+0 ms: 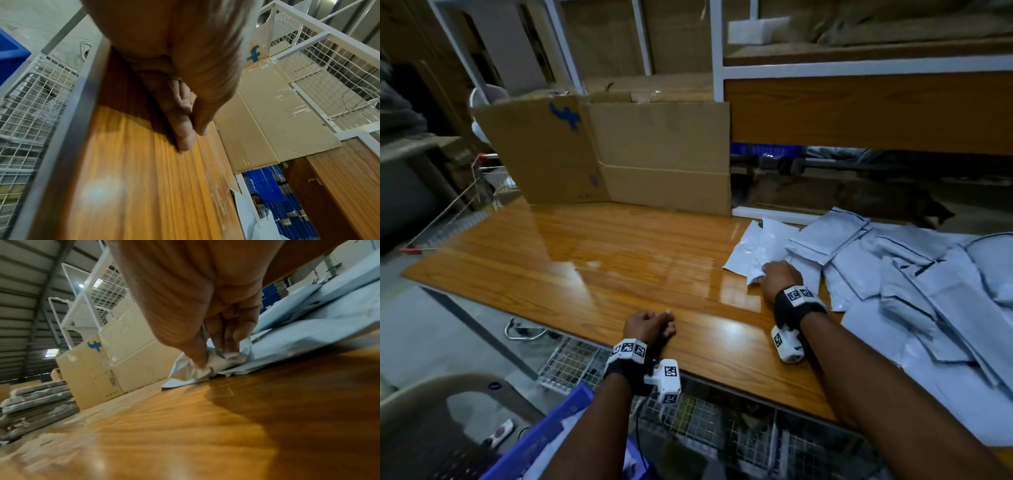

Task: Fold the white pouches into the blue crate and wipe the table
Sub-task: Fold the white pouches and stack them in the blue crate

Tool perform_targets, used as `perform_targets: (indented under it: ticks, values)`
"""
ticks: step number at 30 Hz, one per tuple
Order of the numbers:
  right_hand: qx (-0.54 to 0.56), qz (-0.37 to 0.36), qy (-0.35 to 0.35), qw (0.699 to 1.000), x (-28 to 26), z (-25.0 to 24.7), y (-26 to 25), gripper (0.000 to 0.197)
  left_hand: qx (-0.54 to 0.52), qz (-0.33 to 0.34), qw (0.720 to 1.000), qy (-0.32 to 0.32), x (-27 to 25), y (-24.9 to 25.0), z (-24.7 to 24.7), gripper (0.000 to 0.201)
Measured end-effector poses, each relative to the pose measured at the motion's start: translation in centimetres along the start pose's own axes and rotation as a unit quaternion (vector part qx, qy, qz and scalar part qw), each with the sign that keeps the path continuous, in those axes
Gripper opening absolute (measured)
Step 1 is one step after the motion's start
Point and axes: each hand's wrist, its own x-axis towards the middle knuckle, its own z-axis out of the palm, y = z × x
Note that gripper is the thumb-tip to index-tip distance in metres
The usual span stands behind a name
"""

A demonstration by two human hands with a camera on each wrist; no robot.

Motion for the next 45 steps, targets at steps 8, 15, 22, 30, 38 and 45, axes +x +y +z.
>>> perform_targets:
  ticks: [8,15,22,30,38,45]
  values:
    - [0.091,-0.104,-0.041,0.99,-6.0,3.3,-6.0,0.018,-0.026,-0.022,0.999,-0.005,0.5,0.5,-0.4,0.043]
    - [0.162,-0.112,-0.034,0.98,-9.3,3.5,-7.5,0.036,0.046,-0.004,0.998,-0.05,-0.3,0.7,-1.1,0.042]
    - [0.058,-0.156,-0.155,0.974,-8.2,4.0,-8.1,0.058,0.13,0.057,0.99,-0.028,-1.1,0.3,-1.4,0.042]
    - [-0.007,-0.254,-0.198,0.947,-11.3,4.6,-8.8,0.061,0.236,0.132,0.963,-0.006,-0.7,0.7,-1.4,0.037]
    - [0.046,-0.288,-0.213,0.933,-11.0,4.5,-9.1,0.059,0.335,0.082,0.938,-0.037,0.9,1.4,-2.4,0.054]
    - [0.054,-0.104,-0.105,0.987,-3.2,3.1,-6.7,0.063,0.297,0.086,0.95,-0.047,0.9,0.7,-3.7,0.049]
